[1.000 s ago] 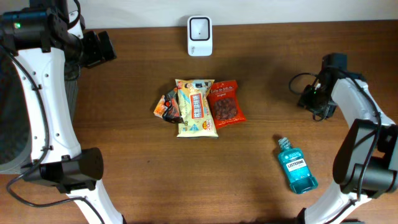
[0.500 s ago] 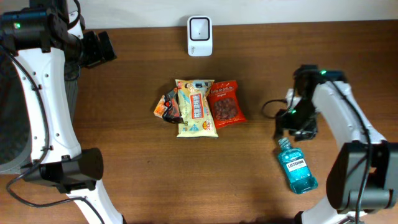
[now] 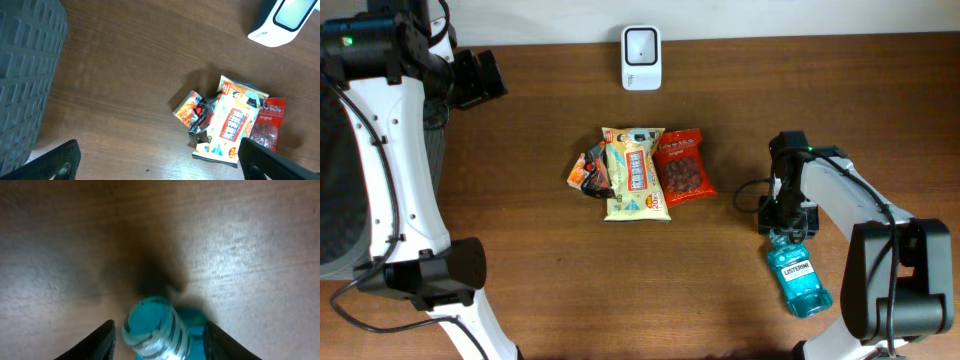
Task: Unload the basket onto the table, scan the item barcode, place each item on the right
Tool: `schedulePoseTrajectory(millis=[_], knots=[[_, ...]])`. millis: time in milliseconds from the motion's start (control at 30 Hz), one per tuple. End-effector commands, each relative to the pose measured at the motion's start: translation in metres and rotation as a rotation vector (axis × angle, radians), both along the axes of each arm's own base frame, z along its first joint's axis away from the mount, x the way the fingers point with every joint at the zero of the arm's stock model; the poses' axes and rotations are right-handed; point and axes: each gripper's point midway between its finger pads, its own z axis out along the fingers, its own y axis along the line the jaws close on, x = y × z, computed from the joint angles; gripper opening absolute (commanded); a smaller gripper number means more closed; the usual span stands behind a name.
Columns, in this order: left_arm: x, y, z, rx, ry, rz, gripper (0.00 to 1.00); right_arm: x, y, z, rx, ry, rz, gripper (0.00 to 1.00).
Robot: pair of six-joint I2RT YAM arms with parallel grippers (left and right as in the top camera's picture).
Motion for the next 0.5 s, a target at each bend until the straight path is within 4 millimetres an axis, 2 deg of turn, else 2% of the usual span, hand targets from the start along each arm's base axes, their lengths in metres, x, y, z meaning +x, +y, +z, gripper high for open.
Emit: schedulePoseTrajectory(millis=[0, 67, 233, 333, 400, 433, 467], knots=[[-0.001, -0.001, 0.003, -0.004, -0.009, -0.013, 0.99, 0.004, 0.001, -0.001, 0.006, -0.019, 0.014, 0.54], [-0.001, -0.001, 0.003, -0.004, -0.009, -0.013, 0.99, 0.003, 0.001, -0.004, 0.007, -0.012, 0.017, 0.44], [-0.001, -0.001, 0.003, -0.004, -0.009, -0.013, 0.99, -0.01, 0.001, -0.013, 0.01, 0.021, 0.044, 0.41], [-0.001, -0.001, 0.003, -0.004, -0.009, -0.013, 0.99, -0.013, 0.012, -0.014, 0.081, 0.028, 0.068, 0.41], [-0.001, -0.001, 0.003, -0.004, -0.009, -0.013, 0.99, -0.009, 0.013, -0.015, 0.082, 0.013, 0.068, 0.41], [-0.001, -0.001, 0.003, -0.004, -0.009, -0.013, 0.99, -0.008, 0.013, -0.015, 0.082, 0.009, 0.068, 0.39], [-0.001, -0.001, 0.003, -0.004, -0.009, -0.013, 0.99, -0.007, 0.013, -0.015, 0.084, 0.002, 0.068, 0.31]])
